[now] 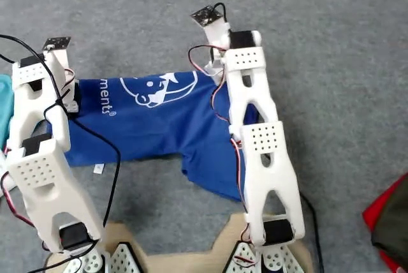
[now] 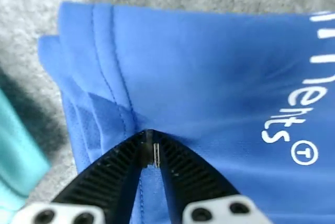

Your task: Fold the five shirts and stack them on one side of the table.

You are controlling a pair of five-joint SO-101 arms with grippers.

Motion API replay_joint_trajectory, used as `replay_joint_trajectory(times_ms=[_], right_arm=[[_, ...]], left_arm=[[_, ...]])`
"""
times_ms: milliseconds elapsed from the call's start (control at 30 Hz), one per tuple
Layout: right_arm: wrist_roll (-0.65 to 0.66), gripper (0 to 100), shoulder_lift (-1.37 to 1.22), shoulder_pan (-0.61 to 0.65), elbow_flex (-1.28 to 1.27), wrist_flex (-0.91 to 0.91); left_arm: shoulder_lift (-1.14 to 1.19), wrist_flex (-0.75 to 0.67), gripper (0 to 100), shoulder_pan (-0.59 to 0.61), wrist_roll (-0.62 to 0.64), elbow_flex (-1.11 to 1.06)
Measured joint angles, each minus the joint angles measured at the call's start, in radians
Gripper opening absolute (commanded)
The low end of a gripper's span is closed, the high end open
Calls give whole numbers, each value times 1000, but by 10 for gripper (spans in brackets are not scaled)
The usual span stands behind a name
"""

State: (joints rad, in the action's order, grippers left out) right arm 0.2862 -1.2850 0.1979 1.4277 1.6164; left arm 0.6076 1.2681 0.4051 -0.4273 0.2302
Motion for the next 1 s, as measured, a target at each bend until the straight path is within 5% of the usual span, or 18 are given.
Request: replay_joint_trajectory(times_ms=[233, 467, 733, 1000], right_arm=[[71, 148, 5, -25, 176, 149], [141, 114, 229, -3, -31, 153], [259, 115, 839, 74, -810, 149], [479, 115, 1453, 192, -1752, -126]], left_arm=[[6, 97, 19, 0, -6, 91], [5, 308, 19, 0, -60, 288], [-114, 420, 19, 126, -89, 318], [-571, 275, 19, 150, -153, -147]])
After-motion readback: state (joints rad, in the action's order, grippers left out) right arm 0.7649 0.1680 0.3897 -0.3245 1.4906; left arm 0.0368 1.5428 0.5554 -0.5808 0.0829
